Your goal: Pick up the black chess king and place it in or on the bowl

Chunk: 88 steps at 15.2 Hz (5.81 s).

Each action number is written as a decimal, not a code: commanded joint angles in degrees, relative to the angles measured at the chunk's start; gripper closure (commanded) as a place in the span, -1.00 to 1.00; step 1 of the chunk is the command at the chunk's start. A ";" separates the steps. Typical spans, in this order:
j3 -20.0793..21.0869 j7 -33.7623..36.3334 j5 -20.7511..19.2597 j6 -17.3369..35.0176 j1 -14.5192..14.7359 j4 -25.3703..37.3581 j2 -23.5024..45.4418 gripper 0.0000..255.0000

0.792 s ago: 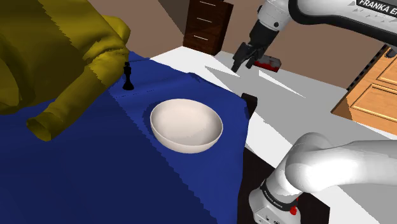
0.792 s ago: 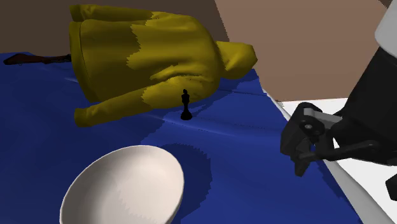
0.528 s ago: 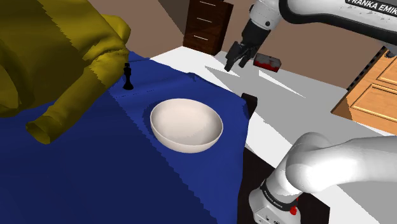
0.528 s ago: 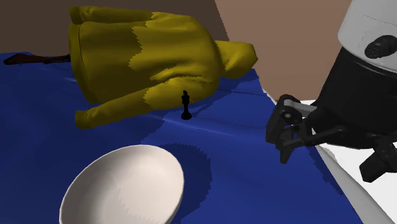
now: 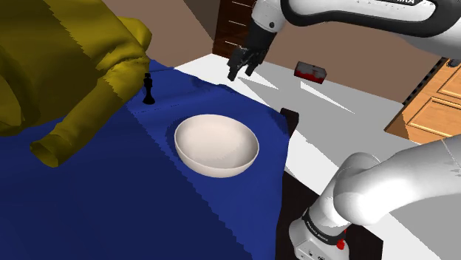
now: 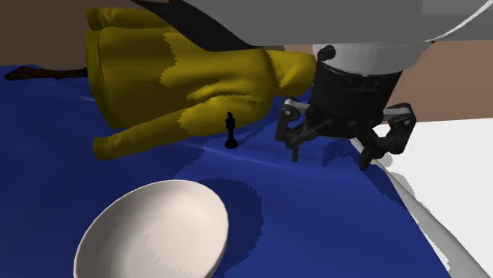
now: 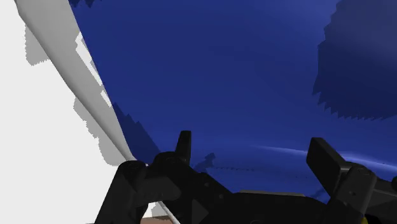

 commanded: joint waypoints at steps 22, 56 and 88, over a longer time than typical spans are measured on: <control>9.79 2.01 -2.18 7.59 7.49 30.78 36.29 -1.00; 9.92 2.26 -2.87 2.43 7.87 38.36 38.81 1.00; 11.87 7.23 5.21 -8.63 11.72 15.51 3.77 1.00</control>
